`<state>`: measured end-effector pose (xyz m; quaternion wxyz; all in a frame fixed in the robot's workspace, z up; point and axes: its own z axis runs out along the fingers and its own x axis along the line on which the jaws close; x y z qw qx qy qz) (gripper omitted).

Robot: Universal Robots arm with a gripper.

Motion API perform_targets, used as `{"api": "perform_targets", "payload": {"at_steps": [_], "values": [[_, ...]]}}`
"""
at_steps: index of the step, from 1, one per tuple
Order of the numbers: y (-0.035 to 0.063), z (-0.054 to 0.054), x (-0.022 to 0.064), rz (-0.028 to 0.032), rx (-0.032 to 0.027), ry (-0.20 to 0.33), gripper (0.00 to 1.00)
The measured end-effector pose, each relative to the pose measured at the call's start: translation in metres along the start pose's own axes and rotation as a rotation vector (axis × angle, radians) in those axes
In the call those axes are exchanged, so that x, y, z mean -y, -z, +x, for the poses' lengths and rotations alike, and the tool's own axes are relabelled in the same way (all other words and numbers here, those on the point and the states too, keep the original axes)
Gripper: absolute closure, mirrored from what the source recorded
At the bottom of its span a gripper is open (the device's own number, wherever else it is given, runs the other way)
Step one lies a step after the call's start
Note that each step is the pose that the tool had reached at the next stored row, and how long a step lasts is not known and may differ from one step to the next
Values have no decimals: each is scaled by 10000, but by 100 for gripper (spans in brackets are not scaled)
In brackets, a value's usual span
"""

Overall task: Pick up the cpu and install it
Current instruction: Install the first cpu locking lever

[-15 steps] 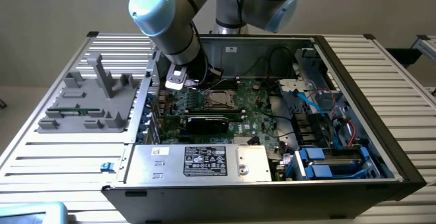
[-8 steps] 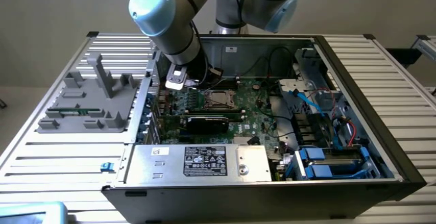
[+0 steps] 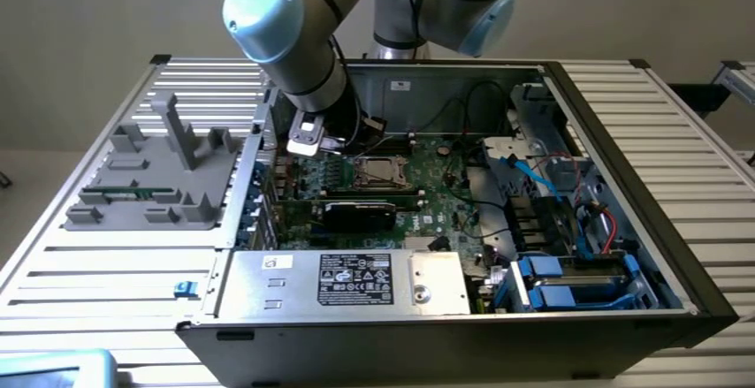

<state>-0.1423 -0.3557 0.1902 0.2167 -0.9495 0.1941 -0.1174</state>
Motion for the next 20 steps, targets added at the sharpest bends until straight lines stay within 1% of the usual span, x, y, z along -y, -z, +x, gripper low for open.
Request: {"api": "perform_targets", "payload": {"at_steps": [13, 20], "values": [[-22, -1, -10, 4, -53, 25, 89], [-40, 22, -7, -15, -70, 38, 89]]}}
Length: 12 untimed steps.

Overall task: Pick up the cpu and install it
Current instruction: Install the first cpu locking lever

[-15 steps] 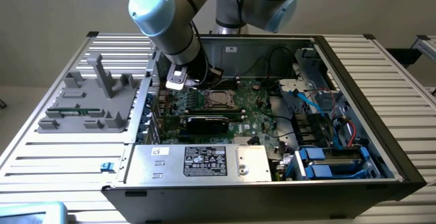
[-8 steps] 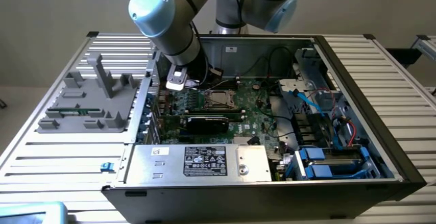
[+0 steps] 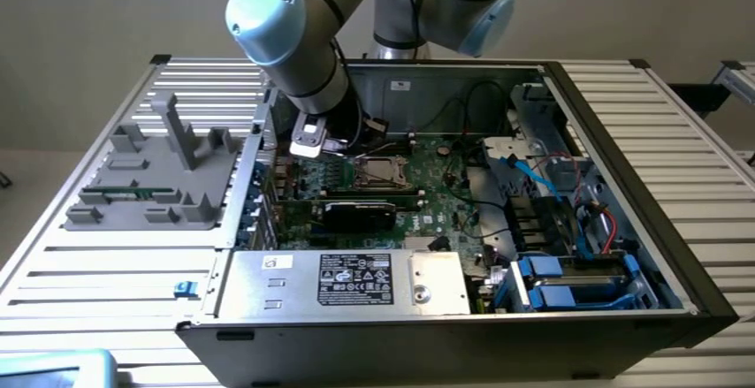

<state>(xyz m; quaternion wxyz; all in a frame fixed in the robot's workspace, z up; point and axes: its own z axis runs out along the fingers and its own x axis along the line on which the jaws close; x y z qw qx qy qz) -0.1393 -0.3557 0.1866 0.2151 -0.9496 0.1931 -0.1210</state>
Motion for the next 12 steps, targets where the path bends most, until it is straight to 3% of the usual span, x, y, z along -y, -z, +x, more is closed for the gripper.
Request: {"api": "perform_targets", "payload": {"at_steps": [12], "values": [[-31, 41, 7, -68, -32, 27, 89]]}}
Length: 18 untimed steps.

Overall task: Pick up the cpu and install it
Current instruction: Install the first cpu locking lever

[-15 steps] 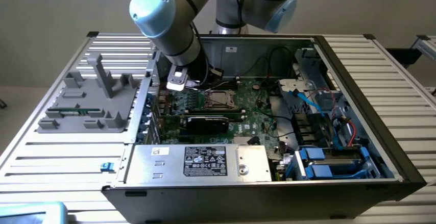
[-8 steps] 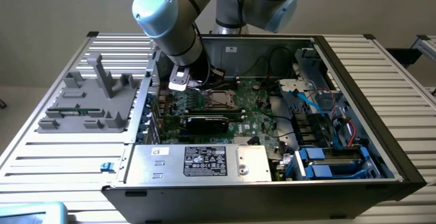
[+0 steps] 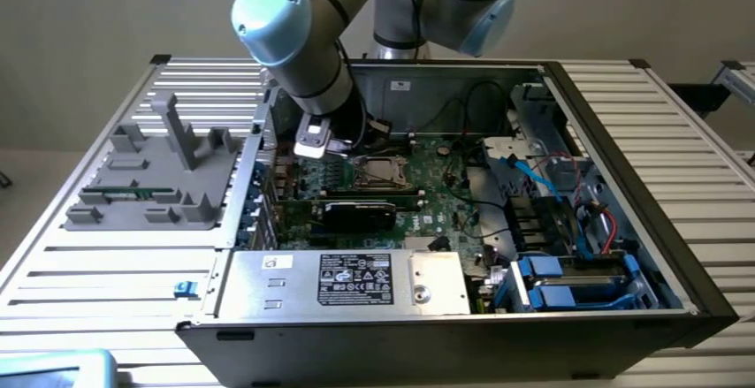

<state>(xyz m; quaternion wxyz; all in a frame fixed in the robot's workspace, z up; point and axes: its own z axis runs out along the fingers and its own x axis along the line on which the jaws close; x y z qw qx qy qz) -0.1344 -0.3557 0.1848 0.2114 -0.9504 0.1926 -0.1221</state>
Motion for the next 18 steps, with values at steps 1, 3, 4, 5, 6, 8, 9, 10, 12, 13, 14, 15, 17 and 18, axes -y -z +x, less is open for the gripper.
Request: {"api": "perform_targets", "payload": {"at_steps": [1, 3, 4, 5, 6, 8, 9, 10, 12, 13, 14, 15, 17, 18], "values": [[-3, 1, -1, -7, -3, 4, 89], [-9, 5, -2, -23, -10, 11, 89], [-12, 6, -2, -30, -14, 14, 89], [-15, 7, -3, -35, -18, 16, 89], [-18, 8, -3, -42, -22, 20, 89], [-23, 10, -5, -58, -31, 27, 89], [-25, 11, -6, -67, -34, 31, 89], [-26, 14, -5, -70, -34, 33, 89], [-29, 18, -4, -77, -38, 35, 89], [-30, 21, -3, -81, -40, 36, 89], [-31, 24, -1, -86, -41, 37, 89], [-33, 29, 0, -90, -42, 39, 89], [-37, 39, 3, -93, -45, 41, 89], [-39, 45, 6, -96, -46, 41, 89]]}}
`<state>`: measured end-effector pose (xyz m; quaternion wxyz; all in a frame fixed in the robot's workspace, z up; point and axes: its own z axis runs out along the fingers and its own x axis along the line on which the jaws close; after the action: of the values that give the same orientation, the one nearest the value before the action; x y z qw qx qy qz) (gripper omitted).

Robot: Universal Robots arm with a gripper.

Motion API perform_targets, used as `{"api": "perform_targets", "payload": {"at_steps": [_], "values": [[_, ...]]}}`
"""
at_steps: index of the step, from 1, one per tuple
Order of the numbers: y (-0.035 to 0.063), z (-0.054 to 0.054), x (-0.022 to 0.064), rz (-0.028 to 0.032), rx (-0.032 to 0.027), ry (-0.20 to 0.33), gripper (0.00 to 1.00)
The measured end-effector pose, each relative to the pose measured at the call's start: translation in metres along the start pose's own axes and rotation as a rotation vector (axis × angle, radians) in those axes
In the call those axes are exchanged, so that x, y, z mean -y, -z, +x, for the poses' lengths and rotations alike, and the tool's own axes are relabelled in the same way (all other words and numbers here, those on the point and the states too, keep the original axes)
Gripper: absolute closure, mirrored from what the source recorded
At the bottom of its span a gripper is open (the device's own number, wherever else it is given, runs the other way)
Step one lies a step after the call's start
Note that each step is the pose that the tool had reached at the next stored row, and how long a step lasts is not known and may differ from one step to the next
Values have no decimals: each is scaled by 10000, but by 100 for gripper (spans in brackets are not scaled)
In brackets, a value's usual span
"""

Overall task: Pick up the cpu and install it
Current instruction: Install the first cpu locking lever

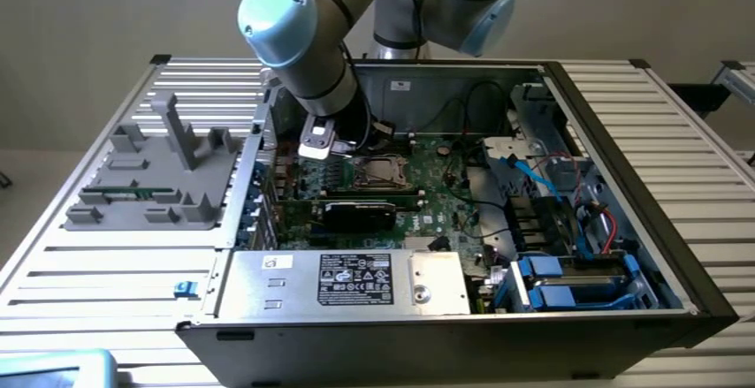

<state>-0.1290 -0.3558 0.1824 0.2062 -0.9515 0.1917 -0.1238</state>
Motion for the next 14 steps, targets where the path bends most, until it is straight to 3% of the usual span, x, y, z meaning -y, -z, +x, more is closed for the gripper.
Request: {"api": "perform_targets", "payload": {"at_steps": [14], "values": [[-21, 54, 18, -31, -11, 12, 89]]}}
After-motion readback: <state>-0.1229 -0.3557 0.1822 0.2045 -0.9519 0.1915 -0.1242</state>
